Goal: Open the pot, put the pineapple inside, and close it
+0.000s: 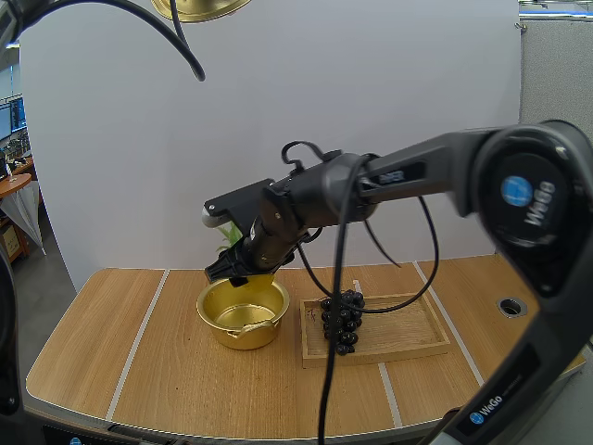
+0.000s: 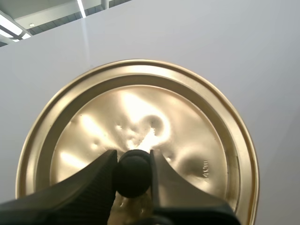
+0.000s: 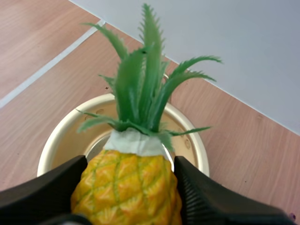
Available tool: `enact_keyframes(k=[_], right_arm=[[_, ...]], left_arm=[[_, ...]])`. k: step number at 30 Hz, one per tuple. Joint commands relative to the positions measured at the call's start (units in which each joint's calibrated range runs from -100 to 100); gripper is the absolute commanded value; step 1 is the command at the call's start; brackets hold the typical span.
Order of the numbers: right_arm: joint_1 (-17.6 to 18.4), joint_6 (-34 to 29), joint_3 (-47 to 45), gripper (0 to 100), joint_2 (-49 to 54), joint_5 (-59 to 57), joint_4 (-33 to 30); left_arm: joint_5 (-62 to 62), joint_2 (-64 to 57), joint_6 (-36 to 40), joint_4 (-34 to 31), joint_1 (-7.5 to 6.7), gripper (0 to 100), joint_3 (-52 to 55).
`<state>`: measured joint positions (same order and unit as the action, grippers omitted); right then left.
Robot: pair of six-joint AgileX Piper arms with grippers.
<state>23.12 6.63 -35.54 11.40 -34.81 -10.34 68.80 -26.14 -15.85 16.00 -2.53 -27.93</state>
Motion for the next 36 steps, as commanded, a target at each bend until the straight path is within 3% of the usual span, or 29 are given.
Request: enact_keyframes(k=[1,11,27,29,33,36], right_arm=[[0.0,0.1,4.1,0,-5.9,-4.2,1.1],[0.0,-1.0,4.9,0,-14.2,-3.6,1.7],[0.0,-1.0,4.9,0,-18.2,-2.4,1.9],[0.0,-0.7,4.9,18,-18.3,-2.3,1.9],[0.0,-0.6,5.4,45,-18.3,-3.4,1.9],[0.0,-0.6,5.6,73,-18.1,-3.5,1.9]], left_arm=[[-1.9,0.0,0.4,-0.6,-0.09,0,-0.4],[-1.9,0.0,0.4,-0.6,-0.09,0,-0.4],[-1.9,0.0,0.4,-0.6,-0.09,0,-0.4],[-1.9,0.0,0.4,-0.6,-0.09,0,-0.4],[-1.9,0.0,0.4,-0.6,-0.09,0,-0.4],[-1.9,0.0,0.4,-0.6,-0.09,0,-0.4]])
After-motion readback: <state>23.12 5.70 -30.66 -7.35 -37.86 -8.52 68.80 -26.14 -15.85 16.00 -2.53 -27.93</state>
